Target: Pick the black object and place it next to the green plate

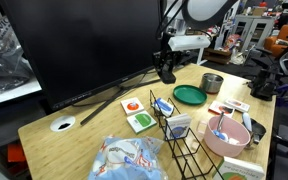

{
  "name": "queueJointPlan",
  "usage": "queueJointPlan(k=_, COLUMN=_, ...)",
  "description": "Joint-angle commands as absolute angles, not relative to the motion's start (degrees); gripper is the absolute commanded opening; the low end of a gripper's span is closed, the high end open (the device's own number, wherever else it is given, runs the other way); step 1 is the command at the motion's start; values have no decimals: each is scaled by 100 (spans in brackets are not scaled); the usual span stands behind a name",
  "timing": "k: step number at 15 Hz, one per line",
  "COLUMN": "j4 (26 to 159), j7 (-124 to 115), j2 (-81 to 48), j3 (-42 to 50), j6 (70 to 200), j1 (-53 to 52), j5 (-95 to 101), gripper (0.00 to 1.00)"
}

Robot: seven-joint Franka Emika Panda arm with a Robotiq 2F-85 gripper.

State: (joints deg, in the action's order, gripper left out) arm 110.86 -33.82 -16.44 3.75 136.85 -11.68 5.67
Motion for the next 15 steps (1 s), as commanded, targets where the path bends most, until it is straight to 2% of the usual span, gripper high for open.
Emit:
queueJointPlan(k=1, j4=10809, j7=-3753, j2=-1872, j3=333, j6=13531, j1=-1093, j5=560, gripper=26)
queueJointPlan(k=15, j4=8967, j7=-6863, j2=-3575, j3=700, j6=12819, j1=-593, j5=-522, gripper=26)
